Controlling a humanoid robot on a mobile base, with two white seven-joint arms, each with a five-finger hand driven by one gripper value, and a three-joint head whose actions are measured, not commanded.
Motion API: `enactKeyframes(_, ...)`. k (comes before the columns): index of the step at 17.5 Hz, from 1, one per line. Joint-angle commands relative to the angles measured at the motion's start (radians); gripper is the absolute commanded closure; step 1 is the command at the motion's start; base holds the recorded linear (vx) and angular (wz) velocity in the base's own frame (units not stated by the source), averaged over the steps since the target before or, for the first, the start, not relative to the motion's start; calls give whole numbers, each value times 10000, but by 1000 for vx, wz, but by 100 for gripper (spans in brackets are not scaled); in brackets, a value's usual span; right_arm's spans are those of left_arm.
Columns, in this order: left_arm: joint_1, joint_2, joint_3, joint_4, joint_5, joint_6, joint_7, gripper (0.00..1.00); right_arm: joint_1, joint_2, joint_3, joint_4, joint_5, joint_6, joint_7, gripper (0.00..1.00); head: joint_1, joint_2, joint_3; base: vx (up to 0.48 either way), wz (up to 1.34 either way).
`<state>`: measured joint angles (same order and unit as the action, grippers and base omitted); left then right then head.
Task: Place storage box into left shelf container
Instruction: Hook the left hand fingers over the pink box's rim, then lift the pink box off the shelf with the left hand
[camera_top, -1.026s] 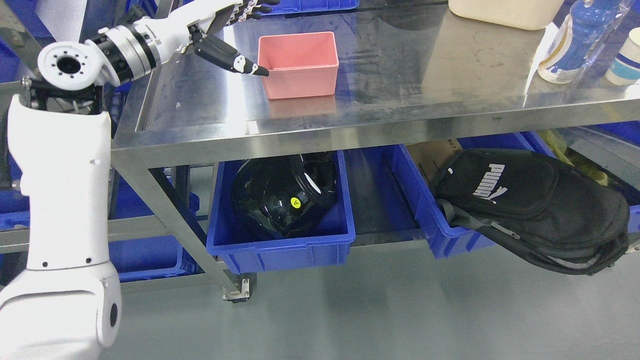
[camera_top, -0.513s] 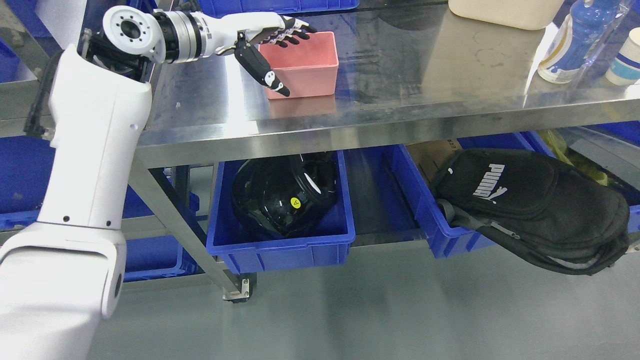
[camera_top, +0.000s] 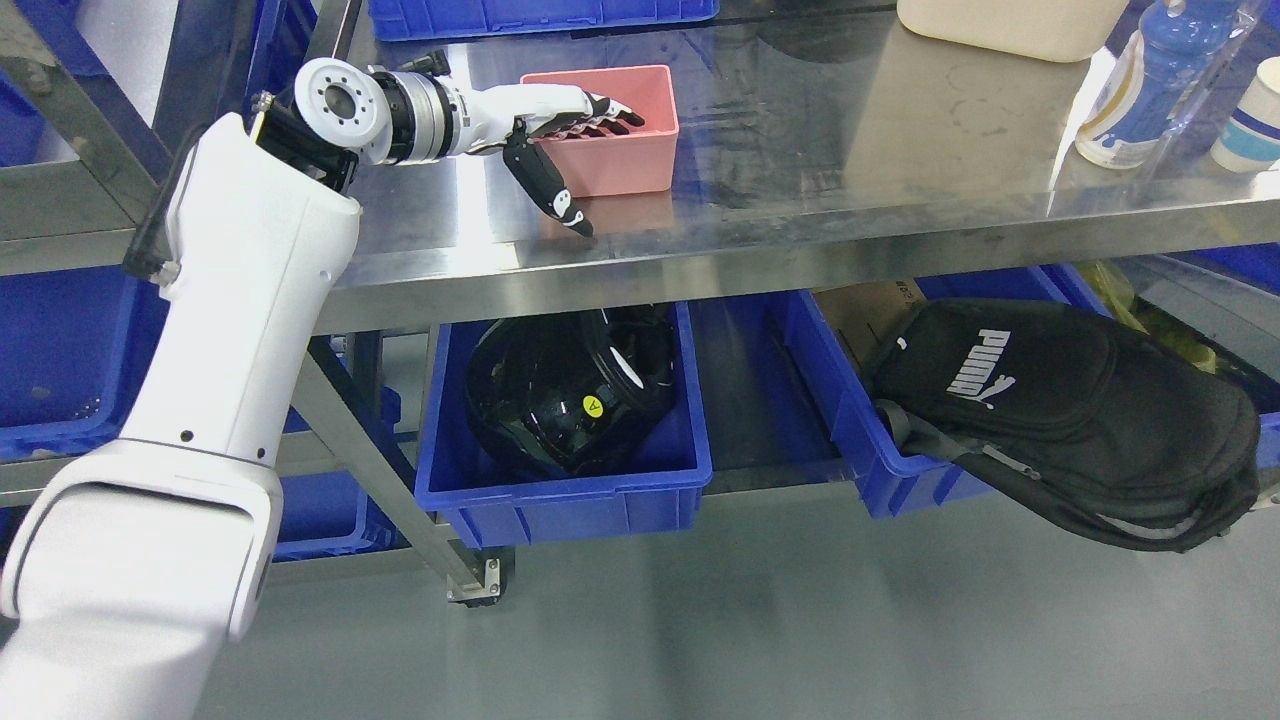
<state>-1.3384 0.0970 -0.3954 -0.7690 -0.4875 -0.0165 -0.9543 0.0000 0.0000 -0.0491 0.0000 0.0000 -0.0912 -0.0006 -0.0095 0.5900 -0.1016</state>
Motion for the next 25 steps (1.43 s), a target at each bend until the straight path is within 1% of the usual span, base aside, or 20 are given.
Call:
enactKeyframes(1, 360, -311, -495, 772, -217, -111, 415, 31, 76, -175, 0, -175, -31, -8, 6, 0, 0, 0, 0, 0, 0)
enactKeyframes(2, 422, -311, -403, 772, -248, -142, 492, 37, 76, -175, 0, -175, -31, -8, 6, 0, 0, 0, 0, 0, 0)
enactKeyframes(3, 498, -311, -159, 756, -264, -264, 629, 47, 76, -175, 0, -175, -31, -8, 6, 0, 0, 0, 0, 0, 0)
enactKeyframes(5, 560, -311, 469, 771, -264, -1119, 661, 77, 76, -175, 0, -175, -31, -8, 6, 0, 0, 0, 0, 0, 0)
enactKeyframes(6, 606, -326, 1034, 878, -264, -1989, 661, 93, 76, -175, 0, -175, -31, -8, 6, 0, 0, 0, 0, -12, 120)
enactKeyframes(7, 698, -326, 1298, 1000, -264, -2302, 661, 98, 76, -175, 0, -175, -31, -8, 6, 0, 0, 0, 0, -12, 120)
enactKeyframes(8, 744, -341, 1407, 1002, -264, -2411, 692, 99, 76, -175, 0, -175, -31, -8, 6, 0, 0, 0, 0, -24, 210)
enactKeyframes(10, 760, -326, 1636, 971, -249, -2504, 875, 99, 76, -175, 0, -175, -31, -8, 6, 0, 0, 0, 0, -15, 113)
enactKeyframes(12, 699, -448, 2141, 880, -233, -2917, 1090, 99, 76, -175, 0, -175, -31, -8, 6, 0, 0, 0, 0, -3, 8)
enactKeyframes(14, 668, -571, 2968, 437, -218, -3179, 1320, 99, 76, -175, 0, -175, -31, -8, 6, 0, 0, 0, 0, 11, 5)
enactKeyframes(16, 759, -602, 3842, -283, -157, -3195, 1336, 99, 76, -175, 0, -175, -31, -8, 6, 0, 0, 0, 0, 0, 0)
enactKeyframes(18, 988, -796, 4716, -1004, -126, -3240, 1321, 99, 76, -175, 0, -175, -31, -8, 6, 0, 0, 0, 0, 0, 0)
enactKeyframes(20, 1387, -796, 5439, -1710, -110, -3622, 1229, 99, 76, -175, 0, -175, -31, -8, 6, 0, 0, 0, 0, 1, -69)
enactKeyframes(23, 2383, -796, 5610, -3288, 42, -3823, 1198, 100, 76, -175, 0, -175, -31, -8, 6, 0, 0, 0, 0, 1, -20)
enactKeyframes(25, 2996, -796, 5642, -4591, 257, -3854, 1198, 99, 76, -175, 0, -175, -31, -8, 6, 0, 0, 0, 0, 0, 0)
